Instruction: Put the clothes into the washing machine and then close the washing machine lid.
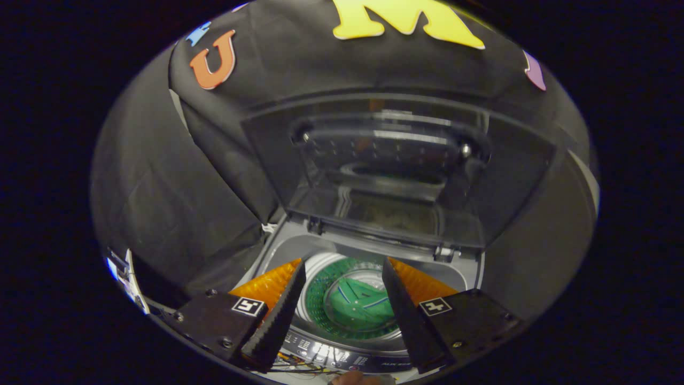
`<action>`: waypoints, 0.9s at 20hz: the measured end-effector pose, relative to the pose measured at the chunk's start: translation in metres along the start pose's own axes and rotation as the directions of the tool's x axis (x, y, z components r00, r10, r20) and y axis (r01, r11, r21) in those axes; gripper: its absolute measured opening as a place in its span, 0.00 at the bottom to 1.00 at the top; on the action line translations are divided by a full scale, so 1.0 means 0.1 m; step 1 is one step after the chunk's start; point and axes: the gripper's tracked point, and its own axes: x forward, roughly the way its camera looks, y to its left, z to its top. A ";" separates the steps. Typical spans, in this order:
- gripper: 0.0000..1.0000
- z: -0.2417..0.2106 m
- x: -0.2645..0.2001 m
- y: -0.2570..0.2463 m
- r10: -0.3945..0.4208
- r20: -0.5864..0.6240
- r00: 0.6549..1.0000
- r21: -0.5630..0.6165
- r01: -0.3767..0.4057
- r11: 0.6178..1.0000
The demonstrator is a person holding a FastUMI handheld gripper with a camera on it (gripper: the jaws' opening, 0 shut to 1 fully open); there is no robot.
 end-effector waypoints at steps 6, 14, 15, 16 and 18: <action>0.91 0.65 -0.52 0.19 0.066 0.127 0.990 -0.018 -0.065 0.998; 0.91 1.42 -0.51 -0.09 -0.003 0.261 0.965 -0.009 0.006 1.000; 0.91 1.51 -0.45 -0.16 -0.025 0.267 0.963 0.003 0.025 1.000; 0.91 1.59 -0.43 -0.24 -0.038 0.272 0.962 0.011 0.037 0.999; 0.91 1.76 -0.34 -0.38 -0.072 0.281 0.957 0.003 0.075 0.997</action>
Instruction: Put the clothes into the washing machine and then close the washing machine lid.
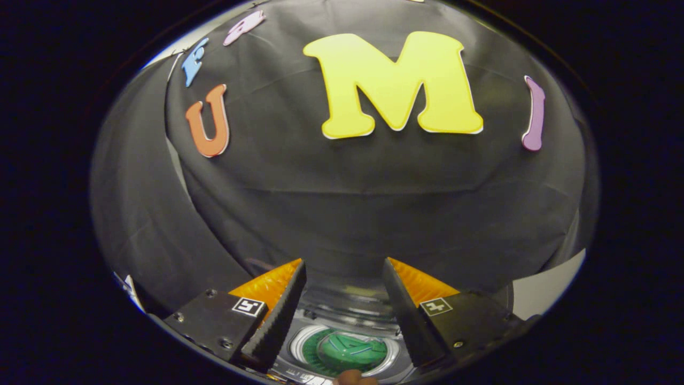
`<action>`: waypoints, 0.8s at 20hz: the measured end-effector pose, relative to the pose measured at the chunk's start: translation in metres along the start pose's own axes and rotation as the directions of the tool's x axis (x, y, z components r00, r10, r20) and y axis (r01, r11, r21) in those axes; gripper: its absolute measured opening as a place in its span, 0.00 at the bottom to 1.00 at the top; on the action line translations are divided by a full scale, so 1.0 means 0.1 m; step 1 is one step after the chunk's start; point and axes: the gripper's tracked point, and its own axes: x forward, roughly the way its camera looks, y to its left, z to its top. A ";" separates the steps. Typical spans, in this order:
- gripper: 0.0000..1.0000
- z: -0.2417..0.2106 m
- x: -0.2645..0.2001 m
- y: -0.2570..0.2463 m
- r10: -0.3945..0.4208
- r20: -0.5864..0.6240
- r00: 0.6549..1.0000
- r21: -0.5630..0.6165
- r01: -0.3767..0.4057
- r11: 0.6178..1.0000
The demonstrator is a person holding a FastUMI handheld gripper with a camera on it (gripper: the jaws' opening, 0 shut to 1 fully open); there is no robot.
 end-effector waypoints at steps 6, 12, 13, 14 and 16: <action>0.91 -0.01 0.59 -0.12 -0.050 -0.030 0.998 0.015 0.050 0.999; 0.91 -0.23 0.97 -0.14 -0.077 -0.096 0.992 0.078 0.084 0.993; 0.91 -0.24 1.03 -0.14 -0.077 -0.105 0.991 0.086 0.086 0.993; 0.91 -0.27 1.08 -0.14 -0.078 -0.111 0.991 0.091 0.089 0.992; 0.91 -0.32 1.16 -0.15 -0.084 -0.123 0.989 0.093 0.096 0.991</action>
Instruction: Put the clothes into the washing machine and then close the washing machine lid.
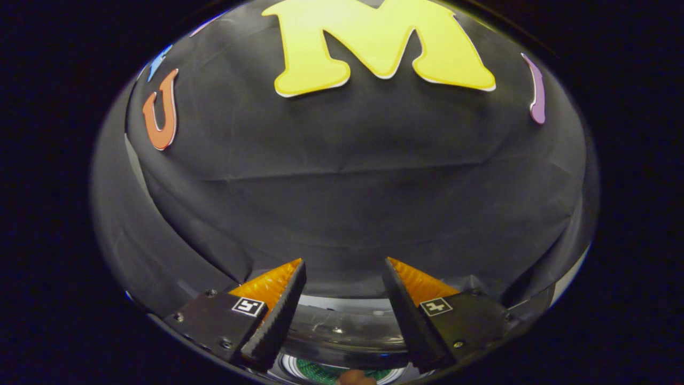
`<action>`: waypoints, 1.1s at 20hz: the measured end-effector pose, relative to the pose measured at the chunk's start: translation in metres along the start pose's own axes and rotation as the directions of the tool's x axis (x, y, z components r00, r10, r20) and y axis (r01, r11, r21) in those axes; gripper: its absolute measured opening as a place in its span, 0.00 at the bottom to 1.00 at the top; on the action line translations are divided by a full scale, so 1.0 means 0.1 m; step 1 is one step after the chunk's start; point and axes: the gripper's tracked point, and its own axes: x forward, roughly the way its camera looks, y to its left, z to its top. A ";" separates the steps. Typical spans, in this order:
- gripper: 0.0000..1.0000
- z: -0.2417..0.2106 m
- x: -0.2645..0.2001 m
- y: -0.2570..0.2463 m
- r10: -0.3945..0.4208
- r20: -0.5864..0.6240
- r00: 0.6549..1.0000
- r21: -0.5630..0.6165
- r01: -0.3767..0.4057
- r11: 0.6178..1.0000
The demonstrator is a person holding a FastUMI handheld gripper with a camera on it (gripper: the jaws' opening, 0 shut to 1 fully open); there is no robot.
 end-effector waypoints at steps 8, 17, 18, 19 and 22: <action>0.91 -0.04 0.04 -0.02 -0.011 -0.017 1.000 0.007 0.011 1.000; 0.92 -0.19 -0.06 0.13 0.038 -0.070 0.997 -0.025 -0.040 0.999; 0.91 -0.20 -0.07 0.15 0.043 -0.070 0.997 -0.029 -0.046 0.999; 0.92 -0.20 -0.09 0.15 0.047 -0.066 0.997 -0.032 -0.049 0.998; 0.92 -0.21 -0.15 0.14 0.041 -0.035 0.999 -0.053 -0.043 0.998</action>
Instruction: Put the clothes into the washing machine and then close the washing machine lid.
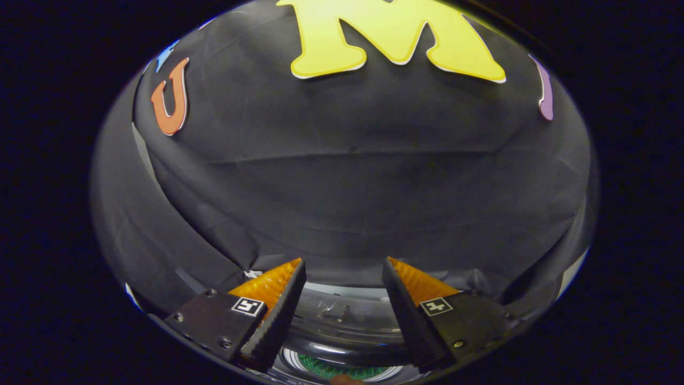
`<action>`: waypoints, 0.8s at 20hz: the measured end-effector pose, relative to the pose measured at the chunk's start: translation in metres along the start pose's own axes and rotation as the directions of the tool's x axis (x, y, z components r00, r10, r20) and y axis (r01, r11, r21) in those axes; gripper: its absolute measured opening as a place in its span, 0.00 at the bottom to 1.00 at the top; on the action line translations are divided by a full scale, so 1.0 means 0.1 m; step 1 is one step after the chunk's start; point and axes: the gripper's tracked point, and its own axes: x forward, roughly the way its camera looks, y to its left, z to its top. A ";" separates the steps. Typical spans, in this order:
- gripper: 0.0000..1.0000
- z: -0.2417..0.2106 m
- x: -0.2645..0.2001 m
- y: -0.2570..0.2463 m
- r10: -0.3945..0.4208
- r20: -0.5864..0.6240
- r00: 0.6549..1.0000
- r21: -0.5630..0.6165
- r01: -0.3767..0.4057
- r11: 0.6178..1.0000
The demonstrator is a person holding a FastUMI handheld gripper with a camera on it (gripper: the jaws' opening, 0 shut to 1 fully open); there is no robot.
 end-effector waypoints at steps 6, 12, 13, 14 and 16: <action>0.91 -0.09 -0.13 0.00 -0.008 0.029 1.000 -0.003 0.009 1.000; 0.91 -0.21 -0.27 0.06 -0.028 0.050 0.998 -0.007 0.028 1.000; 0.91 -0.23 -0.28 0.06 -0.028 0.048 0.998 -0.007 0.029 1.000; 0.91 -0.27 -0.31 0.06 -0.029 0.048 0.998 -0.006 0.029 1.000; 0.92 -0.34 -0.37 0.05 -0.035 0.052 0.998 -0.007 0.035 0.999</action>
